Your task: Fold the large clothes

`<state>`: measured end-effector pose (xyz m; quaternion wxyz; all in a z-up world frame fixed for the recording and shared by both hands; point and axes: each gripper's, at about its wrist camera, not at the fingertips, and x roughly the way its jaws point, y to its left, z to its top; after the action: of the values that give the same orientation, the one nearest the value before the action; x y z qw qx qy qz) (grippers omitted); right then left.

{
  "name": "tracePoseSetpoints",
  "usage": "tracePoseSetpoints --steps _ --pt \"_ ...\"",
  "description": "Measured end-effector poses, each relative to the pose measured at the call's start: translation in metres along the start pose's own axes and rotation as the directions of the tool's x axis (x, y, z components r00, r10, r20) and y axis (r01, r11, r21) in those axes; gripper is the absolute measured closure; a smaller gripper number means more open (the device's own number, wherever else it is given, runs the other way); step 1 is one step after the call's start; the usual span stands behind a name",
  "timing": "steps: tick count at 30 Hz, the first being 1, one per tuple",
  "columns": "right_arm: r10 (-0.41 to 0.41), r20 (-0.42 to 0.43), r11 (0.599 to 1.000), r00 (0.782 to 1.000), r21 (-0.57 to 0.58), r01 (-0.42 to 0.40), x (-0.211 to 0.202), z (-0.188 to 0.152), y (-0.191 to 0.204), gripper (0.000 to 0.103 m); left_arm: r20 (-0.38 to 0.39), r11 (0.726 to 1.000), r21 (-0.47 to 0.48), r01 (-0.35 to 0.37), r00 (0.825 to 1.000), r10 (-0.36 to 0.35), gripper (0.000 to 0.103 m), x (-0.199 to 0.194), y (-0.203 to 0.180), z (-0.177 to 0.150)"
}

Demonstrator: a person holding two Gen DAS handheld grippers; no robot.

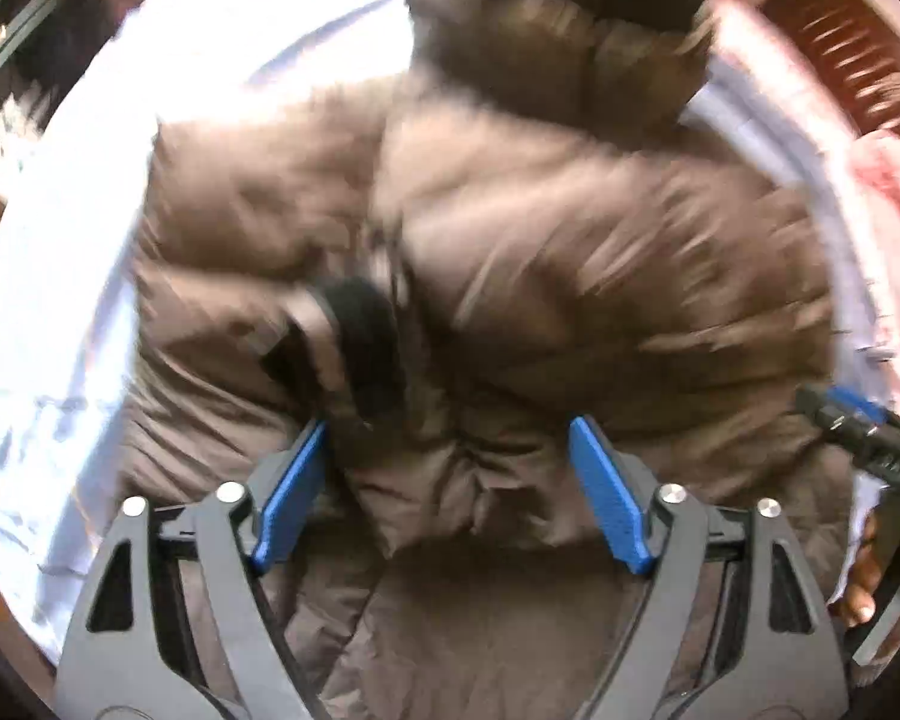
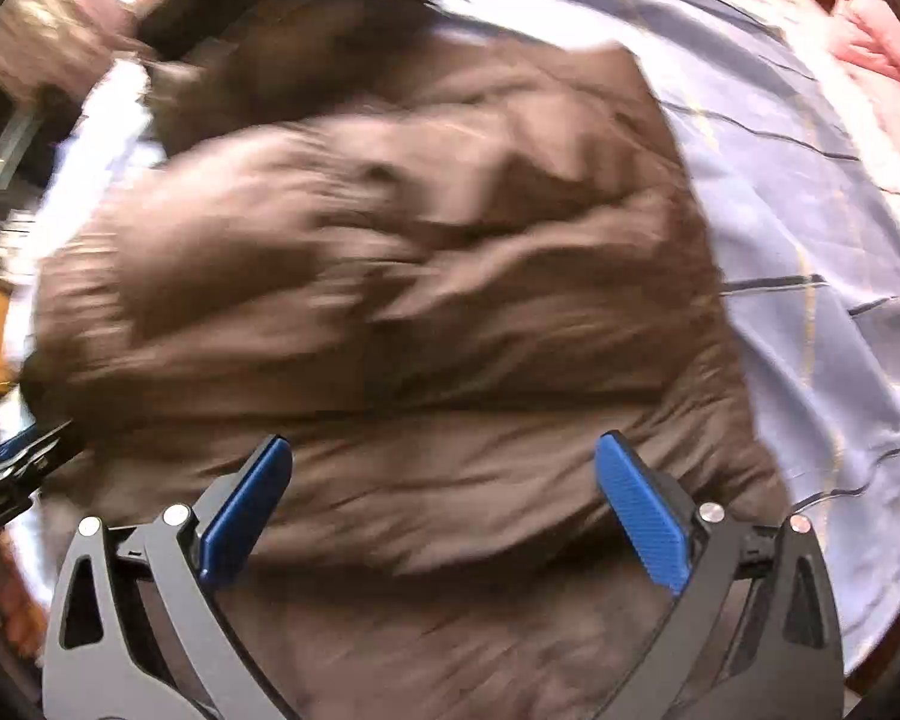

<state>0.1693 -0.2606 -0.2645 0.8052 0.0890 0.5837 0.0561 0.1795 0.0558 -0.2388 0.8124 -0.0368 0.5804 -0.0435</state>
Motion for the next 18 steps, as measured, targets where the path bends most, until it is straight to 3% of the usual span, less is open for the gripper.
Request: tracePoseSetpoints --steps 1,4,7,10,13,15,18 --pt "-0.010 0.035 1.000 0.999 -0.027 0.011 -0.007 0.004 0.007 0.001 0.083 1.000 0.004 0.010 0.997 -0.010 0.012 -0.017 0.001 0.005" --pt "-0.079 0.138 0.990 0.987 -0.108 0.094 -0.016 0.029 0.029 0.001 0.182 1.000 -0.025 0.003 0.983 0.001 0.010 -0.027 0.003 0.019" --pt "-0.091 0.095 0.990 0.991 -0.097 0.100 0.008 0.049 0.036 0.001 0.107 0.999 -0.046 0.016 0.994 -0.011 0.010 0.004 -0.006 0.036" --pt "-0.163 0.022 0.982 0.986 -0.095 0.164 0.046 0.054 0.041 0.001 0.077 0.995 -0.019 -0.095 0.992 0.096 0.010 0.037 -0.015 0.043" --pt "-0.162 -0.039 0.984 0.986 -0.085 0.159 0.083 0.048 0.031 0.001 0.017 0.991 0.004 -0.133 0.991 0.133 0.007 0.067 -0.013 0.047" --pt "-0.142 -0.043 0.988 0.989 -0.072 0.138 0.095 0.045 0.024 0.001 -0.040 0.990 -0.008 -0.139 0.990 0.138 0.005 0.085 -0.008 0.048" --pt "-0.172 -0.039 0.981 0.984 -0.097 0.168 0.098 0.042 0.026 0.001 -0.080 0.987 -0.013 -0.159 0.984 0.157 0.002 0.103 -0.005 0.048"
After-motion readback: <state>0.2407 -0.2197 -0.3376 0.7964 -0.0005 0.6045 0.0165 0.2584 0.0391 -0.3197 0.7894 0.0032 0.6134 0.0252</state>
